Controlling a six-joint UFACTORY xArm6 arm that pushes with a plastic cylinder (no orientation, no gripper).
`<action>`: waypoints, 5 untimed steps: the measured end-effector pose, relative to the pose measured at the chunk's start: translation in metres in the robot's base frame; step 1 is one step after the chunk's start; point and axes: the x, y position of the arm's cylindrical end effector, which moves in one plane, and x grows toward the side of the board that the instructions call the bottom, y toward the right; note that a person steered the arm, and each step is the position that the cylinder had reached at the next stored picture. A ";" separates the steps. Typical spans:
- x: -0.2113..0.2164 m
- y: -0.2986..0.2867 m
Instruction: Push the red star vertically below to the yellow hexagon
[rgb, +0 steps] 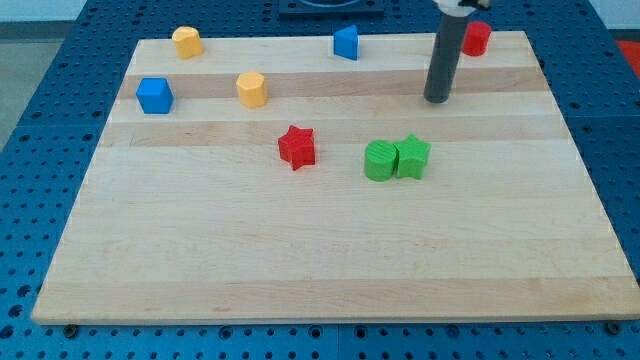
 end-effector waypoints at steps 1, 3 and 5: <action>0.027 -0.010; 0.077 -0.074; 0.079 -0.193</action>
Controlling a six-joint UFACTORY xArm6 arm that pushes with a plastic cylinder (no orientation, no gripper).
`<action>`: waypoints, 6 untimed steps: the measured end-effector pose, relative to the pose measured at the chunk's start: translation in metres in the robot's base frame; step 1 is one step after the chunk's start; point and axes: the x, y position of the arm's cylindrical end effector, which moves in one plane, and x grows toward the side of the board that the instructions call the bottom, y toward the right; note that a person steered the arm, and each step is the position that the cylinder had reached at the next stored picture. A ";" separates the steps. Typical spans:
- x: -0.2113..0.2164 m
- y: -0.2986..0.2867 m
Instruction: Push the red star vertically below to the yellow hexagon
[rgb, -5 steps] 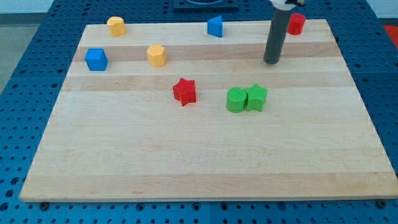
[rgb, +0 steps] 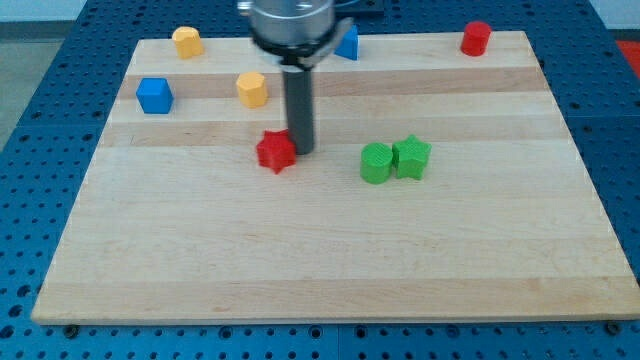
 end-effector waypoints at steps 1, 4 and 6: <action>0.000 -0.043; 0.009 0.005; 0.045 -0.047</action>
